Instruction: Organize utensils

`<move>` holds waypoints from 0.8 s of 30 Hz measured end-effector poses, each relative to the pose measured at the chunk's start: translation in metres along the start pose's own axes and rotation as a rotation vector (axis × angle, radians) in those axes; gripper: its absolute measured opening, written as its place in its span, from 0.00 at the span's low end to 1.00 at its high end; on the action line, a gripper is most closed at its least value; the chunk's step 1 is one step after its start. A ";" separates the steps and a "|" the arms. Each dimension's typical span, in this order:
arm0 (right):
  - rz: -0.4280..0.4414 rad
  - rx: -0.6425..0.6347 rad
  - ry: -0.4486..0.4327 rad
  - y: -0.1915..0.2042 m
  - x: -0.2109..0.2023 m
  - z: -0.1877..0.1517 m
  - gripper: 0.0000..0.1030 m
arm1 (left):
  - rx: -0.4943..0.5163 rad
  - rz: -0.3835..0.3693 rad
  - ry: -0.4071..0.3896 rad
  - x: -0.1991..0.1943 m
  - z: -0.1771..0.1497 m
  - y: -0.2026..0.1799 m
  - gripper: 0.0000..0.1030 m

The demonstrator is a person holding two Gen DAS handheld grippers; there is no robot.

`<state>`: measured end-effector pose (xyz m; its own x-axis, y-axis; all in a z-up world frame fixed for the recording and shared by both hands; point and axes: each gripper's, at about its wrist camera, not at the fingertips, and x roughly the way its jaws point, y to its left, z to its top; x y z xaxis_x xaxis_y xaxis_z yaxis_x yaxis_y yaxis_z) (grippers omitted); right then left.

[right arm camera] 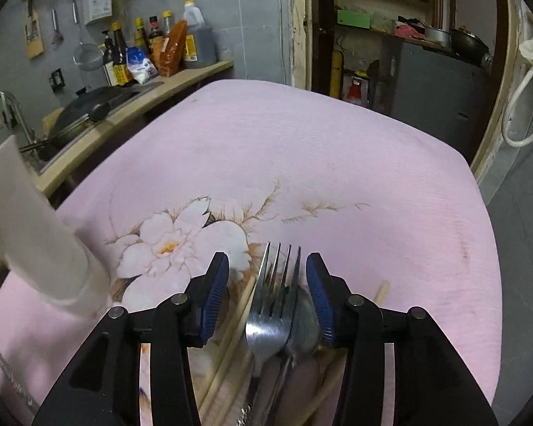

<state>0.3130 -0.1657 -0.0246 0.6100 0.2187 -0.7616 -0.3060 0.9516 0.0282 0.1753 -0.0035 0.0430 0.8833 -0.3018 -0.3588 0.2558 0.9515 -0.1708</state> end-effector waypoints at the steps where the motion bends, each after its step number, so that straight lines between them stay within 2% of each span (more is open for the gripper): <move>1: -0.010 -0.007 0.003 0.002 0.002 0.001 0.36 | -0.005 -0.002 0.002 0.000 0.000 0.001 0.00; 4: -0.024 -0.022 0.005 0.004 0.004 0.002 0.21 | -0.017 -0.005 0.006 0.000 0.000 0.004 0.00; 11: 0.033 -0.013 -0.085 0.004 -0.020 -0.008 0.20 | -0.027 -0.007 0.003 -0.002 0.002 0.006 0.00; 19: 0.068 -0.061 -0.336 0.018 -0.092 -0.035 0.19 | -0.018 0.005 -0.019 -0.009 0.002 0.005 0.00; 24: 0.075 -0.072 -0.464 0.028 -0.127 -0.043 0.19 | -0.017 0.021 -0.035 -0.016 0.005 0.005 0.00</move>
<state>0.1952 -0.1765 0.0449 0.8412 0.3751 -0.3895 -0.4014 0.9158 0.0150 0.1643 0.0060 0.0521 0.9016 -0.2789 -0.3306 0.2303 0.9565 -0.1789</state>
